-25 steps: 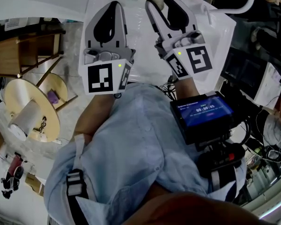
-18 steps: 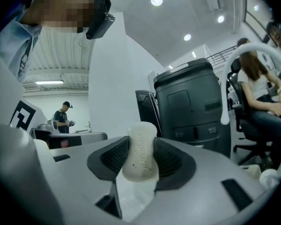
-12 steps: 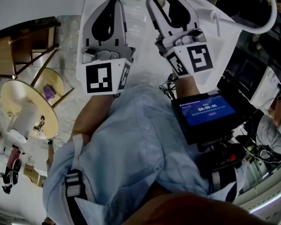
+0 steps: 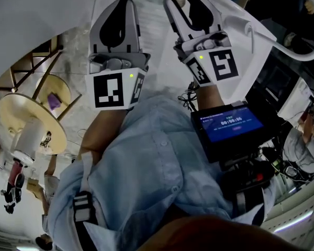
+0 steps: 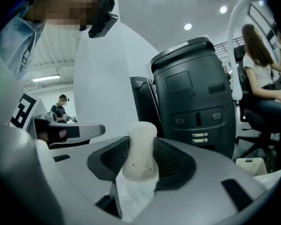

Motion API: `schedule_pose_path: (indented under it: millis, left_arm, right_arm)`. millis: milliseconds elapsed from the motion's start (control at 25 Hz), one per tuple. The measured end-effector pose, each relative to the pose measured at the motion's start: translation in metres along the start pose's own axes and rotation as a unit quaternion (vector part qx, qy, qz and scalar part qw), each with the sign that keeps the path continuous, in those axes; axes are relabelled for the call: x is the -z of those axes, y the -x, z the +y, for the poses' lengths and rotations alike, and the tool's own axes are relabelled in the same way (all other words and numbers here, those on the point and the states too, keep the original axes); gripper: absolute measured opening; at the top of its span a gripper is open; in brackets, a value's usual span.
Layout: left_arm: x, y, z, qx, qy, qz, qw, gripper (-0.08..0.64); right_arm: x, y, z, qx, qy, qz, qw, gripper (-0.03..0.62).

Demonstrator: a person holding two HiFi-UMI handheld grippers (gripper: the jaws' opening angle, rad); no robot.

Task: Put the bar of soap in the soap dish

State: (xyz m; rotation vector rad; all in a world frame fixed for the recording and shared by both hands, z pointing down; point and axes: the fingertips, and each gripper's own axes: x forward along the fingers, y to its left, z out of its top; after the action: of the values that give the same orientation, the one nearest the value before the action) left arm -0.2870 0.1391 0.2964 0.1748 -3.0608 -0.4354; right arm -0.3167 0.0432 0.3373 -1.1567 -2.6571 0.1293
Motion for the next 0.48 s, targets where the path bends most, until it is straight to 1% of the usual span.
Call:
schedule_pose_path:
  millis: [200, 480]
  left_arm:
    - [-0.0082, 0.0004, -0.0015, 0.002, -0.003, 0.0, 1.0, 0.008]
    - [-0.0088, -0.0017, -0.0068, 0.012, 0.0, 0.004, 0.9999, 0.008]
  right_arm:
    - [-0.0004, -0.0002, -0.0002, 0.003, -0.004, -0.002, 1.0, 0.179]
    - [0.0008, 0.0001, 0.0002, 0.004, -0.011, -0.006, 1.0, 0.179]
